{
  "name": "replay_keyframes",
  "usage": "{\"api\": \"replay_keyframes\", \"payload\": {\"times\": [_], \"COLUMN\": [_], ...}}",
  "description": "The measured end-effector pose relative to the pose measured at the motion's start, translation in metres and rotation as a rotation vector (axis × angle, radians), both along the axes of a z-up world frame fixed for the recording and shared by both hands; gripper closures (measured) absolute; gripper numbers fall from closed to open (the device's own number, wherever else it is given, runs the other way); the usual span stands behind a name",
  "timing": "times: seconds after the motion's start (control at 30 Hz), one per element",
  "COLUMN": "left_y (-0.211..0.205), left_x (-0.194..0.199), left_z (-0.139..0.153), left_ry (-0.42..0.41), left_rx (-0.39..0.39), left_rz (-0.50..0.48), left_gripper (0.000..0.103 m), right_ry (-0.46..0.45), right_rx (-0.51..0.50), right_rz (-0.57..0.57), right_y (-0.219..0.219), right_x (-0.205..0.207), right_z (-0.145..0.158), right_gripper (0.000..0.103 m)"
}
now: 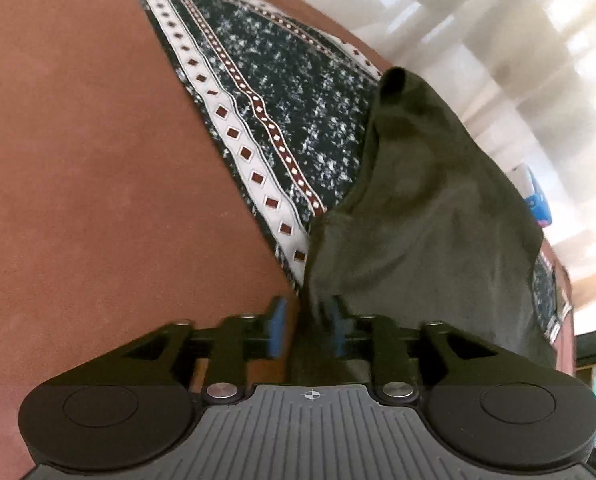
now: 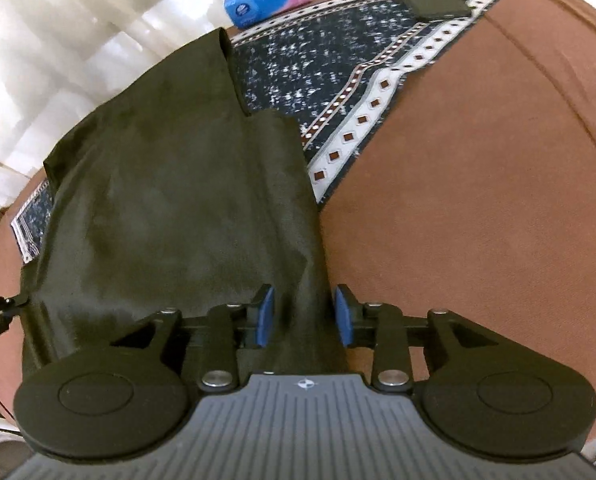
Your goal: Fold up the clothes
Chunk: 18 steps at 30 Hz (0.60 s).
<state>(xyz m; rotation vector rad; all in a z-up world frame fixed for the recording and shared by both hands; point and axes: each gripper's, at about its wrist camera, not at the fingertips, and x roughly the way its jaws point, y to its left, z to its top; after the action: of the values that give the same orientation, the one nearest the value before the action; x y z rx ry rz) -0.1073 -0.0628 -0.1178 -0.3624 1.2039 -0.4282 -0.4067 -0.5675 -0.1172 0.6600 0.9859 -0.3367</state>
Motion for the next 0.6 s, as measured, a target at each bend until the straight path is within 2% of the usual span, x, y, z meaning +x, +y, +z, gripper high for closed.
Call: {"api": "replay_keyframes", "payload": {"times": [0.07, 0.2, 0.3, 0.4, 0.5, 0.6], "left_y": [-0.005, -0.019, -0.044, -0.094, -0.167, -0.241], "left_x": [-0.012, -0.034, -0.038, -0.041, -0.038, -0.034], "left_z": [0.005, 0.015, 0.038, 0.067, 0.08, 0.093], "left_ry": [-0.005, -0.02, -0.054, -0.133, -0.171, -0.21], "left_rx": [0.016, 0.057, 0.014, 0.023, 0.016, 0.009], "left_rz": [-0.033, -0.087, -0.13, -0.222, -0.274, -0.325], "left_gripper": [0.047, 0.051, 0.05, 0.048, 0.041, 0.039], "right_ry": [-0.008, -0.016, -0.037, -0.074, -0.105, -0.143], "right_rx": [0.015, 0.035, 0.056, 0.07, 0.096, 0.132], "right_rz": [0.0, 0.004, -0.002, 0.016, 0.028, 0.036], "right_y": [0.002, 0.005, 0.003, 0.002, -0.002, -0.005], "right_x": [-0.009, -0.014, -0.016, -0.02, -0.028, -0.037], "right_z": [0.002, -0.002, -0.004, -0.001, -0.003, -0.009], "right_gripper": [0.065, 0.064, 0.064, 0.063, 0.062, 0.061]}}
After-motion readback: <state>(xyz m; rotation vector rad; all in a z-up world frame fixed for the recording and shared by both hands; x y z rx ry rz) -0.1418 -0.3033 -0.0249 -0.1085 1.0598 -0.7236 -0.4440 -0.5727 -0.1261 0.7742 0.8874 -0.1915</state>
